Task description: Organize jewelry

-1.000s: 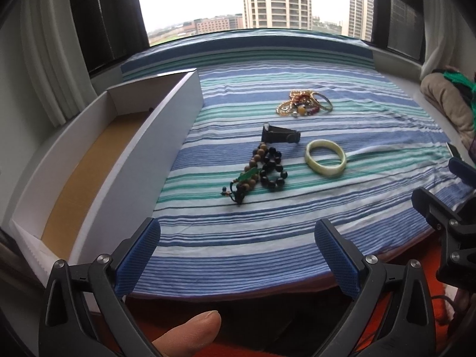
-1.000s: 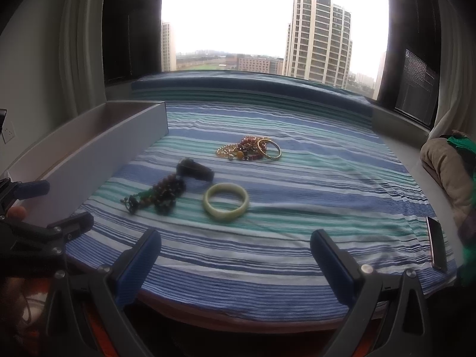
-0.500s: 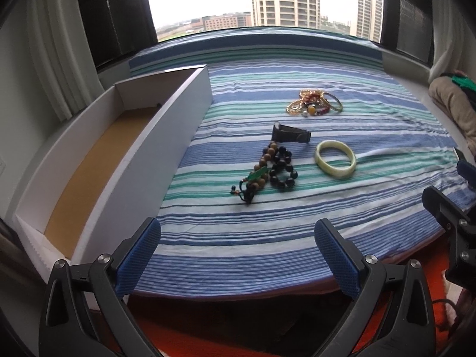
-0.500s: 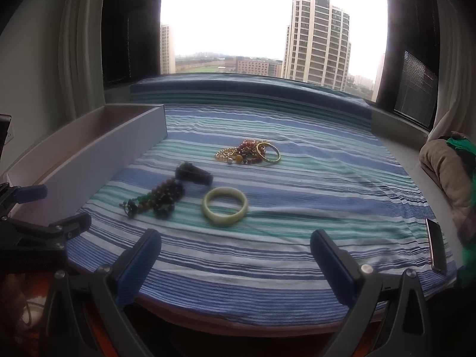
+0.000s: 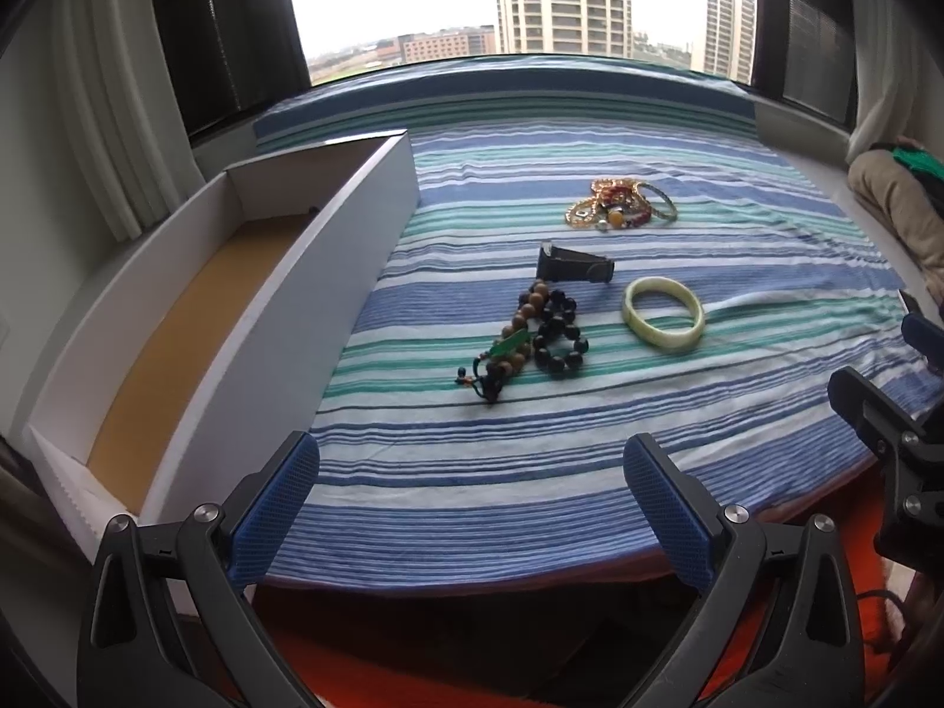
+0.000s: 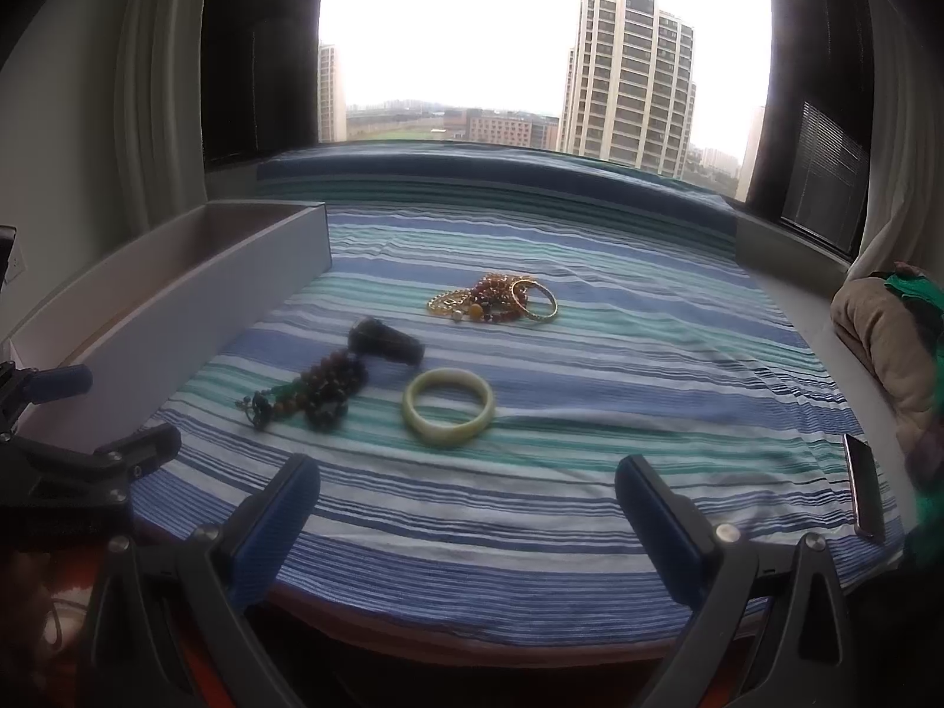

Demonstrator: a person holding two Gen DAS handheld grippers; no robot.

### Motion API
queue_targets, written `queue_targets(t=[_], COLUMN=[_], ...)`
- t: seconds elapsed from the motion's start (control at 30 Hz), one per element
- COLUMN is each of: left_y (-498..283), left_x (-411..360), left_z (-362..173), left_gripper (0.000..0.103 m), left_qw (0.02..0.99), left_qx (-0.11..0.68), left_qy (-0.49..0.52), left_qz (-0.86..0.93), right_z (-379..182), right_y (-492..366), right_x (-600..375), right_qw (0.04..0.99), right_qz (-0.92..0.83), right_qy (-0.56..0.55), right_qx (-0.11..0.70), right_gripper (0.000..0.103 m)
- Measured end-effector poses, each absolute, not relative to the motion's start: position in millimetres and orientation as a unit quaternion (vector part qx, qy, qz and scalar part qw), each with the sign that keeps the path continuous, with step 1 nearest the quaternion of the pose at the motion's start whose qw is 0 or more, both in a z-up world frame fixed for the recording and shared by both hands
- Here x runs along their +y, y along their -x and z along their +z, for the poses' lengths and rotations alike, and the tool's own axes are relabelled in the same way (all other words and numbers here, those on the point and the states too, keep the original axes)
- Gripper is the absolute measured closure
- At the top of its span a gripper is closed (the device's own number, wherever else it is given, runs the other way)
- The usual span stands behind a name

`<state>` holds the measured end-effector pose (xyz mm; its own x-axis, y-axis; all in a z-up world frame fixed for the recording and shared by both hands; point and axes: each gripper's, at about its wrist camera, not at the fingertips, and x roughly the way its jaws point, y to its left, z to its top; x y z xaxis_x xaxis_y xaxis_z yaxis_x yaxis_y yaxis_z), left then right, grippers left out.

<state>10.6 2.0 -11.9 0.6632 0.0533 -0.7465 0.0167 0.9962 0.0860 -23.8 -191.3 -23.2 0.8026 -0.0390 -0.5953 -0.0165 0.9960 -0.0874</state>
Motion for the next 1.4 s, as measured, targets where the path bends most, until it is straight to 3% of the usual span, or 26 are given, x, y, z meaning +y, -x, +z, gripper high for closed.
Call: queue_targets(t=[1.4], left_y=[-9], left_x=[12], left_z=[-15], left_gripper=[0.000], left_qw=[0.917], left_qx=[0.399], left_qy=[-0.016], left_qz=[-0.012], right_z=[-30], right_y=[20], right_x=[-201], right_qw=[0.946], right_qz=[-0.007], right_qy=[0.024], right_qx=[0.323], right_gripper=[0.001])
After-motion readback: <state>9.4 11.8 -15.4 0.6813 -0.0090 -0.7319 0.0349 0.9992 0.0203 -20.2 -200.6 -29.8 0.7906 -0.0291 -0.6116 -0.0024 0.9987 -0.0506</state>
